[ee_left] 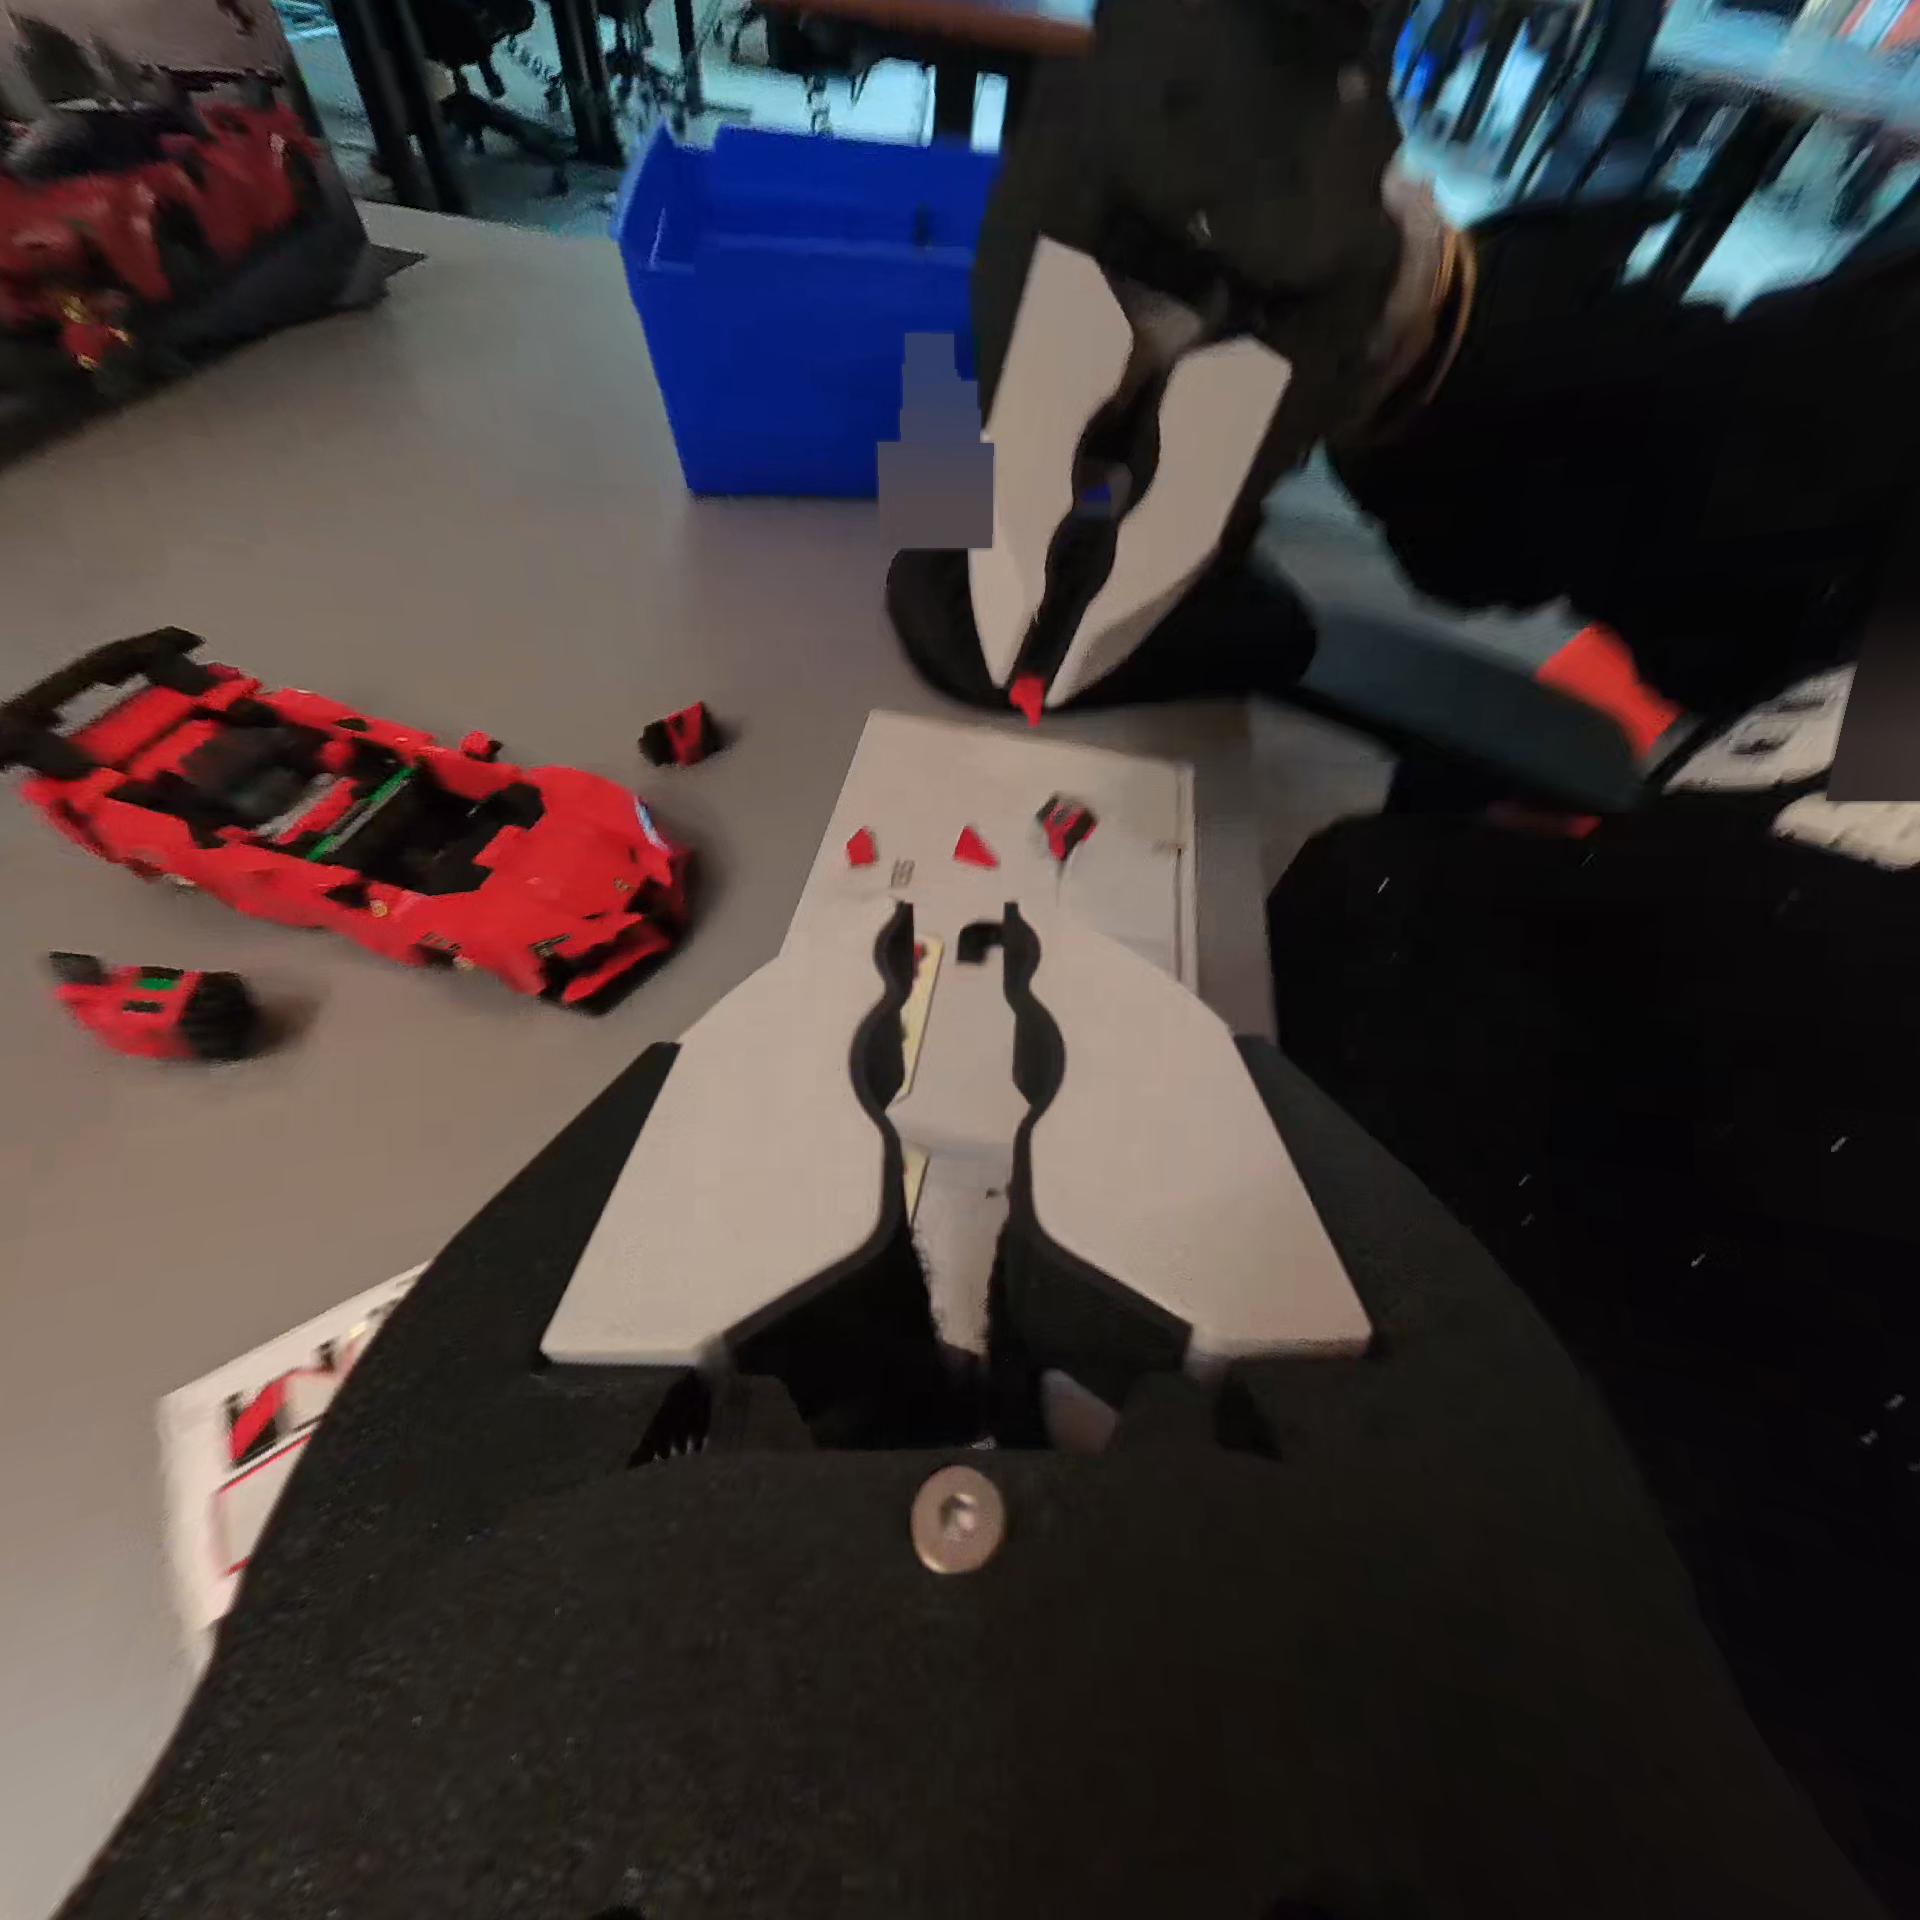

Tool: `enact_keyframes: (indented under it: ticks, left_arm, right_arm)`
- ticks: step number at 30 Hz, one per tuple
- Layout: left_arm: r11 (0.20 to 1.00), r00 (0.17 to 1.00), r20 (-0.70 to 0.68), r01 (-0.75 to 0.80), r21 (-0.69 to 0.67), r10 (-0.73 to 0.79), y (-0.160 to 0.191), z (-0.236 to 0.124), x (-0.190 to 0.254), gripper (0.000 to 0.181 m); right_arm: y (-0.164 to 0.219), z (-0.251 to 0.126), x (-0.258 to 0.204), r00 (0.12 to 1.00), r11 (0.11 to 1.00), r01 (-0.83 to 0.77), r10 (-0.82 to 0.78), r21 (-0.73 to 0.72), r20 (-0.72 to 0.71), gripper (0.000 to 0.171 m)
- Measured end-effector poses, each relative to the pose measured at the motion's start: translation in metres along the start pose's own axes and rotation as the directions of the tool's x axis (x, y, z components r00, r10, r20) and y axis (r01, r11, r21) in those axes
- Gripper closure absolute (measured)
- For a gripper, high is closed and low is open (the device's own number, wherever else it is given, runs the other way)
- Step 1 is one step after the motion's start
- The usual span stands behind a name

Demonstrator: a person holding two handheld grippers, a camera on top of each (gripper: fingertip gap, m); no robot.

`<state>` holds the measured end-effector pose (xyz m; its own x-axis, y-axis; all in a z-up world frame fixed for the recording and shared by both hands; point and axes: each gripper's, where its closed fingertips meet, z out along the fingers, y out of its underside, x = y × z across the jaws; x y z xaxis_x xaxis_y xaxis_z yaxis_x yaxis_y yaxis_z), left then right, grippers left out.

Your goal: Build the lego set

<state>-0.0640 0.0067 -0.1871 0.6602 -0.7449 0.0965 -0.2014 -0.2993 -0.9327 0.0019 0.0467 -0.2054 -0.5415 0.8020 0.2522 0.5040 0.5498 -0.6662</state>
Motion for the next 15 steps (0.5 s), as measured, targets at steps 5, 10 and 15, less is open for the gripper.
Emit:
enact_keyframes:
  ticks: [5, 10, 15]
  left_arm:
    - [0.978, 0.988, -0.015, -0.152, -0.146, 0.152, 0.022, 0.002, 0.012, 0.157]
    - [0.972, 0.987, -0.07, -0.153, -0.178, 0.143, 0.034, 0.007, 0.019, 0.153]
    - [0.972, 0.99, -0.068, -0.134, -0.194, 0.123, 0.04, 0.012, 0.018, 0.151]
  right_arm:
    - [0.01, 0.025, -0.013, 0.986, 0.991, -0.135, 0.136, -0.014, 0.094, 0.163]
    - [0.019, 0.041, -0.025, 0.984, 0.989, -0.14, 0.144, -0.046, 0.109, 0.163]
    - [0.018, 0.043, -0.017, 0.966, 0.969, -0.246, 0.248, -0.03, 0.08, 0.163]
